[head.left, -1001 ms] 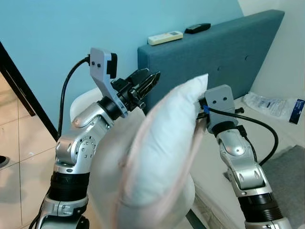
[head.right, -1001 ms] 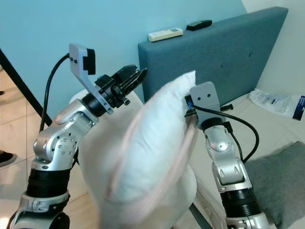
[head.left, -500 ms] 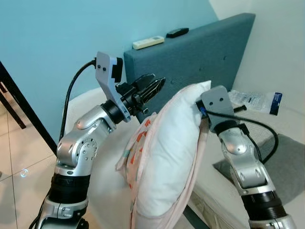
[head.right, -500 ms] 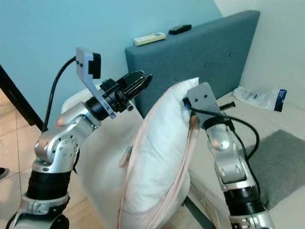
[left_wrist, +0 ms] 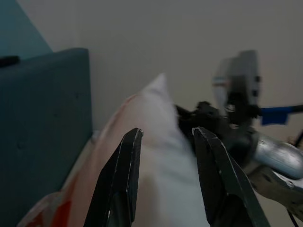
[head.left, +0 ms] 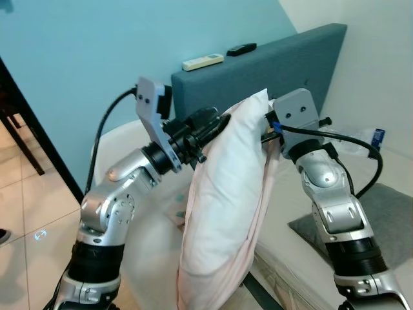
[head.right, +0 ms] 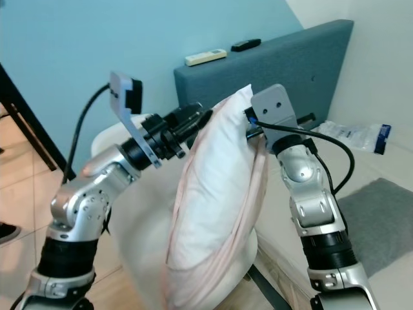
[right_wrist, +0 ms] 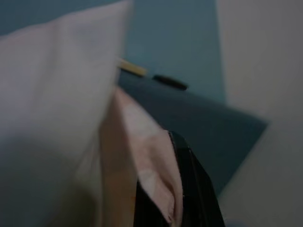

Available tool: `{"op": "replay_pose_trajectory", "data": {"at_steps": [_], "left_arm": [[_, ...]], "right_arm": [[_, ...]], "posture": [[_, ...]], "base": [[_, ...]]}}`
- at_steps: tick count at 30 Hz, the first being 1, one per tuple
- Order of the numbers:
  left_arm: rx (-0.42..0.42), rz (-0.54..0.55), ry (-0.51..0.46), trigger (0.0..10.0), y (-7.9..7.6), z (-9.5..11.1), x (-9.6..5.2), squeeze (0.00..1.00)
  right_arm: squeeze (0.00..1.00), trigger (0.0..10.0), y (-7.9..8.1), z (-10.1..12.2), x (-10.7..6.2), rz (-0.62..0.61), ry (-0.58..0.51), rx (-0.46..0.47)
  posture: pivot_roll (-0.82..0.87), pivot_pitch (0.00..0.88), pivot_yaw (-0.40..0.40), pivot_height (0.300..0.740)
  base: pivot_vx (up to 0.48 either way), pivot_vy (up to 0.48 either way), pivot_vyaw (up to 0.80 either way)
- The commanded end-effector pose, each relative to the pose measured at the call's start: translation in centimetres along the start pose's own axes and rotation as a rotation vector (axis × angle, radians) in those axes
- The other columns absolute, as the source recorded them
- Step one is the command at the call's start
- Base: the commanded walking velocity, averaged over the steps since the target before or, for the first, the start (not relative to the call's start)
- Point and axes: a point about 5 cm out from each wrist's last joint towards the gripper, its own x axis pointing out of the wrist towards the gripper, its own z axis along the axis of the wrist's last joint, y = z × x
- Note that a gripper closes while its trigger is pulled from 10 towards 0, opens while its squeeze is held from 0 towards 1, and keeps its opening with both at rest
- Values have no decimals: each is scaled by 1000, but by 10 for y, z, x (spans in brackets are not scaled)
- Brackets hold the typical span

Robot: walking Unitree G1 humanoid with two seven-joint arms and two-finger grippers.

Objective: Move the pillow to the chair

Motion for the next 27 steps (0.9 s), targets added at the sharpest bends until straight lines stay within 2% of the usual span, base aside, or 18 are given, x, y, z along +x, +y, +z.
{"op": "replay_pose_trajectory", "data": {"at_steps": [1, 2, 4, 5, 6, 8, 9, 11, 12, 14, 15, 16, 17, 18, 20, 22, 25, 27], "left_arm": [[17, 17, 13, 10000, 0, -1, -4, 0], [11, 25, 17, 10000, 1, -3, -5, 0], [11, 37, 27, 10000, 2, -7, -6, 0], [11, 46, 34, 10000, 2, -9, -6, 0], [22, 53, 55, 10000, 3, -14, -6, 0], [45, 54, 86, 10000, 2, -20, -7, 0], [43, 54, 91, 10000, 1, -22, -8, 0], [43, 54, 91, 10000, 1, -22, -8, 0], [38, 53, 91, 10000, 1, -22, -9, 0], [34, 53, 91, 10000, 0, -23, -9, 0], [36, 50, 90, 10000, -2, -24, -8, 0], [34, 50, 85, 10000, -2, -23, -8, 0], [34, 50, 85, 10000, -2, -23, -8, 0], [32, 53, 82, 10000, -2, -23, -8, 0], [30, 56, 81, 10000, -2, -23, -9, 0], [33, 53, 83, 10000, -3, -24, -8, 0], [30, 52, 73, 10000, -4, -24, -7, 0], [30, 52, 73, 10000, -4, -24, -7, 0]], "right_arm": [[0, 0, 0, 14, 5, 4, -42, 109], [0, 0, -4, 22, 7, -8, -68, 161], [0, 0, -4, 21, 8, -3, -62, 162], [0, 0, -5, 19, 9, 3, -53, 148], [0, 0, -2, 6, 8, 37, 0, 99], [0, 0, -7, 10, 9, 40, -14, 188], [0, 0, -15, 21, 12, 24, -61, 269], [0, 0, -15, 21, 12, 24, -61, 269], [0, 0, -21, 27, 14, 13, -91, 323], [0, 0, -21, 21, 15, 25, -62, 291], [0, 0, -17, 11, 13, 91, -18, 212], [0, 0, -20, 20, 15, 82, -57, 329], [0, 0, -20, 20, 15, 82, -57, 329], [0, 0, -25, 32, 16, 72, -107, 405], [0, 0, -28, 40, 17, 69, -136, 417], [0, 0, -19, 25, 18, 111, -66, 267], [0, 0, -9, 22, 16, 161, -58, 279], [0, 0, -9, 22, 16, 161, -58, 279]], "posture": [[-41, 14, 26, 740], [-41, 14, 26, 740], [-54, 5, 27, 740], [-54, 5, 27, 740], [-48, 0, 20, 740], [-42, 3, 18, 740], [-46, 2, 19, 740], [-46, 2, 19, 740], [-53, 0, 20, 740], [-55, 0, 15, 740], [-45, 0, 9, 740], [-39, 0, 8, 740], [-39, 0, 8, 740], [-49, 0, 11, 740], [-50, 0, 12, 740], [-43, 0, 4, 740], [-48, 0, 8, 740], [-48, 0, 8, 740]], "base": [[0, 0, 0], [0, 0, 0], [0, 0, 0], [0, 0, 0], [0, 0, 0], [0, 0, 0], [0, 0, 0], [0, 0, 0], [0, 0, 0], [0, 0, 0], [0, 0, 0], [0, 0, 0], [0, 0, 0], [0, 0, 0], [0, 0, 0], [0, 0, 0], [0, 0, 0], [0, 0, 0]]}}
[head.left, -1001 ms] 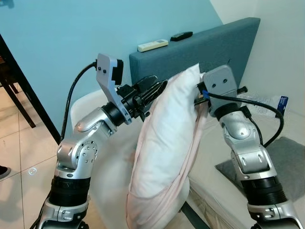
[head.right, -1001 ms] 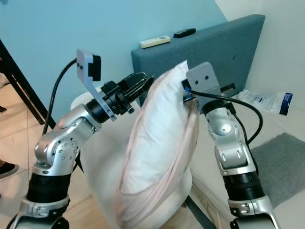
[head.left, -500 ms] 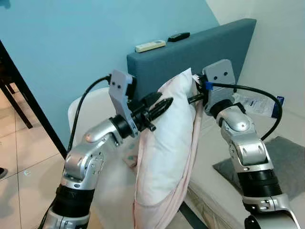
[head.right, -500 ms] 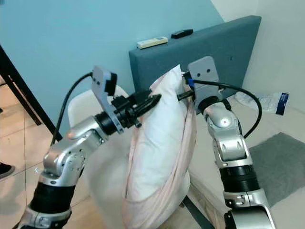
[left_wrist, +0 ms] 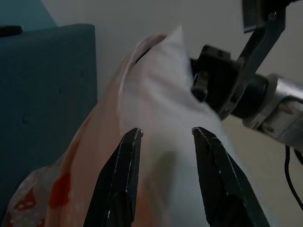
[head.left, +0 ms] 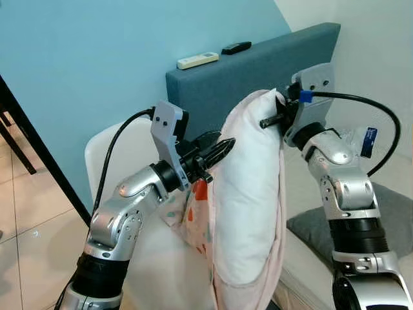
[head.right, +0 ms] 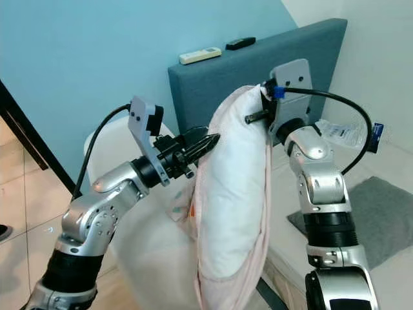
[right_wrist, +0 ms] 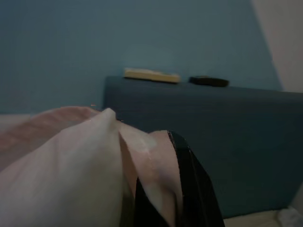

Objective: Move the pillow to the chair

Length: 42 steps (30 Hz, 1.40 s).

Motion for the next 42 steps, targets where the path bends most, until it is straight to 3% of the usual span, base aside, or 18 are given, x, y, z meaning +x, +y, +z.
{"op": "replay_pose_trajectory", "data": {"at_steps": [1, 5, 8, 9, 14, 15, 19, 25, 29, 33, 35, 40, 42], "left_arm": [[8, 9, -9, 10000, -1, 0, -2, 0], [7, -21, -11, 10000, -5, 1, -1, 0], [-56, -155, -47, 10000, -23, 8, -2, 0], [-56, -155, -47, 10000, -23, 8, -2, 0], [23, -347, 164, 10000, -52, -26, -11, 0], [23, -347, 164, 10000, -52, -26, -11, 0], [62, -364, 315, 10000, -60, -56, -16, 0], [95, -280, 369, 10000, -55, -67, -12, 0], [105, -121, 328, 10000, -39, -62, -4, 0], [92, -94, 283, 10000, -36, -55, -2, 0], [21, -104, 159, 10000, -35, -34, -1, 0], [-46, -125, 43, 10000, -30, -10, -6, 0], [-33, -135, 29, 10000, -25, -3, -11, 0]], "right_arm": [[0, 0, 7, 8, 2, 30, -38, -11], [0, 0, 10, 5, 4, 37, -21, -19], [0, 0, 11, 3, 6, 44, -10, -13], [0, 0, 11, 3, 6, 44, -10, -13], [0, 0, 15, 5, 9, 48, -18, -1], [0, 0, 15, 5, 9, 48, -18, -1], [0, 0, 17, 9, 11, 49, -37, 14], [0, 0, 24, 16, 10, 90, -73, 50], [0, 0, 39, 20, 1, 229, -106, 95], [0, 0, 43, 17, -4, 267, -96, 94], [0, 0, 44, 7, -11, 290, -56, 87], [0, 0, 43, 1, -16, 291, -28, 82], [0, 0, 41, -1, -18, 288, -18, 85]], "posture": [[-47, 0, 8, 740], [-45, 0, 6, 740], [-44, 0, 5, 740], [-44, 0, 5, 740], [-40, 0, 2, 740], [-40, 0, 2, 740], [-39, 0, 3, 740], [-39, 0, 5, 740], [-40, 0, 8, 740], [-38, 0, 8, 740], [-37, 1, 9, 740], [-36, 6, 11, 740], [-36, 8, 12, 740]], "base": [[0, 0, 0], [0, 0, 0], [0, 0, 0], [0, 0, 0], [0, 0, 0], [0, 0, 0], [0, 0, 0], [0, 0, 0], [0, 0, 0], [0, 0, 0], [0, 0, 0], [0, 0, 0], [0, 0, 0]]}}
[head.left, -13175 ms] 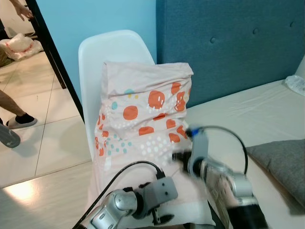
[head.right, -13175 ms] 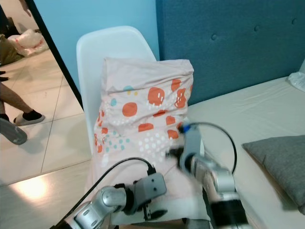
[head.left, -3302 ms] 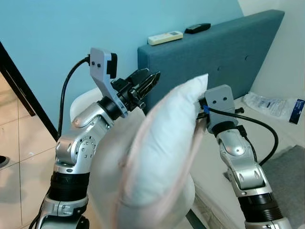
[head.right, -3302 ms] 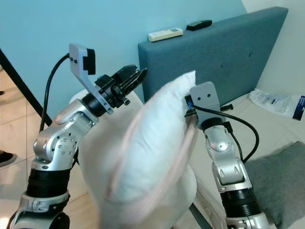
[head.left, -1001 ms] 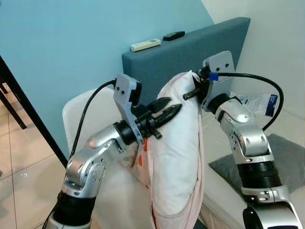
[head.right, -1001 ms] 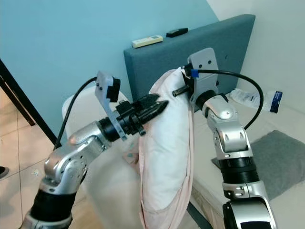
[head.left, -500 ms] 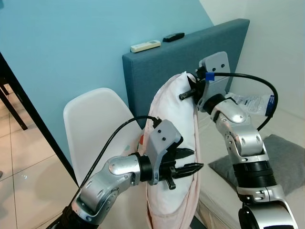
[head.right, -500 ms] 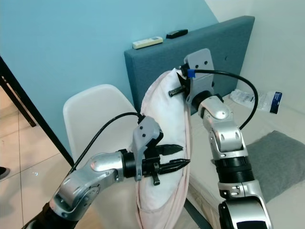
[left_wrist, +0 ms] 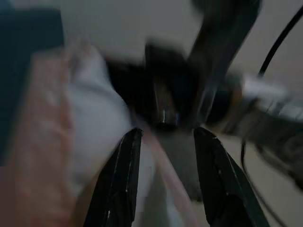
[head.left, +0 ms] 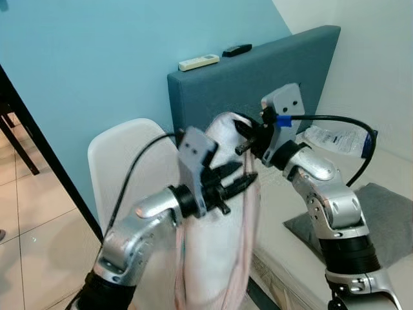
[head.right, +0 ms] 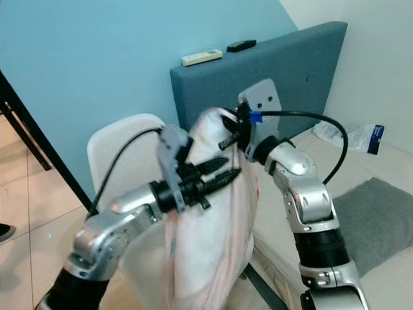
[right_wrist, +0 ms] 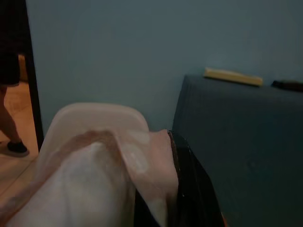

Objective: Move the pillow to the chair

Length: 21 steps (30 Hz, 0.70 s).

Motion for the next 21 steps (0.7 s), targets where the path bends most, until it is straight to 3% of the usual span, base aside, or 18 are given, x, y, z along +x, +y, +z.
{"op": "replay_pose_trajectory", "data": {"at_steps": [1, 9, 16, 21], "left_arm": [[13, -16, -14, 10000, 4, 9, -5, 0], [56, 1, 20, 10000, 14, 14, -19, 0], [9, -90, 46, 10000, -3, 6, -18, 0], [25, -118, 103, 10000, -9, -7, -16, 0]], "right_arm": [[0, 0, 4, 5, -2, 20, -21, 8], [0, 0, -3, 4, -8, -20, -15, 18], [0, 0, -12, 12, -6, -86, -59, 54], [0, 0, -14, 21, -4, -86, -99, 84]], "posture": [[-36, 8, 12, 740], [-35, 9, 15, 740], [-40, 4, 14, 740], [-43, 0, 13, 740]], "base": [[0, 0, 0], [0, 0, 0], [0, 0, 0], [0, 0, 0]]}}
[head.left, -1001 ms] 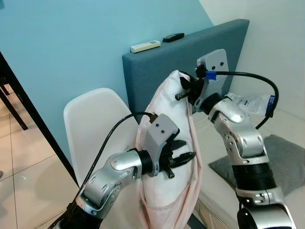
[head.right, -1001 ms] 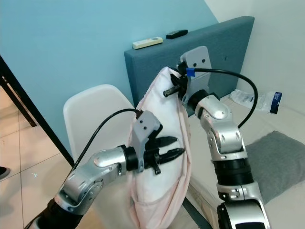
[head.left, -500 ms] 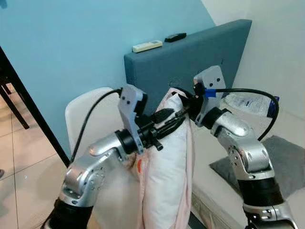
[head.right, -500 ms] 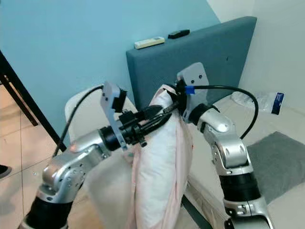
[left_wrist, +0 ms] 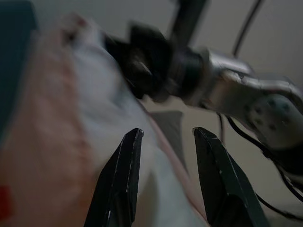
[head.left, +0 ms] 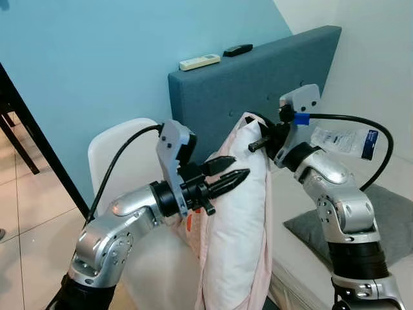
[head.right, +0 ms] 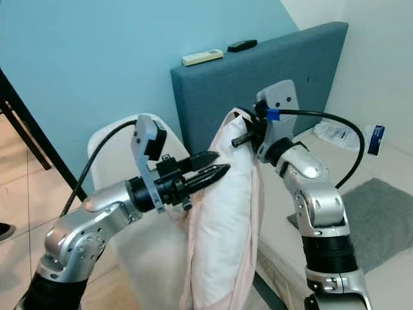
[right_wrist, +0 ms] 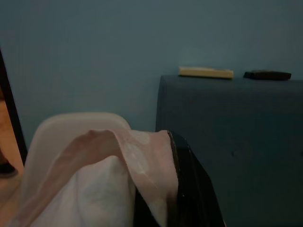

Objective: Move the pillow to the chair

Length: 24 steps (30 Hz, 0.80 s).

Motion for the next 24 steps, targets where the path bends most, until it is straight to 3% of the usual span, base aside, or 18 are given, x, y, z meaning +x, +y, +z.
{"op": "replay_pose_trajectory", "data": {"at_steps": [1, 4, 5, 11, 16, 19, 21, 24], "left_arm": [[13, -8, 35, 10000, -2, -6, -1, 0], [15, -9, 55, 10000, -4, -11, 1, 0], [35, -6, 115, 10000, -6, -21, 3, 0], [80, 73, 240, 10000, 0, -43, 6, 0], [91, 173, 235, 10000, 9, -43, 9, 0], [108, 240, 232, 10000, 16, -43, 11, 0], [108, 240, 232, 10000, 16, -43, 11, 0], [110, 276, 198, 10000, 20, -38, 14, 0]], "right_arm": [[0, 0, 3, 16, 5, 20, -68, 15], [0, 0, 3, 18, 5, 23, -73, 20], [0, 0, 4, 19, 5, 25, -75, 24], [0, 0, 9, 21, 6, 40, -84, 37], [0, 0, 17, 21, 5, 92, -87, 48], [0, 0, 30, 24, 3, 183, -104, 68], [0, 0, 30, 24, 3, 183, -104, 68], [0, 0, 50, 34, -2, 342, -148, 151]], "posture": [[-43, 0, 13, 740], [-44, 0, 13, 740], [-44, 0, 13, 740], [-48, 0, 14, 740], [-46, 0, 16, 740], [-47, 2, 19, 740], [-47, 2, 19, 740], [-50, 5, 20, 740]], "base": [[0, 0, 0], [0, 0, 0], [0, 0, 0], [0, 0, 0], [0, 0, 0], [0, 0, 0], [0, 0, 0], [0, 0, 0]]}}
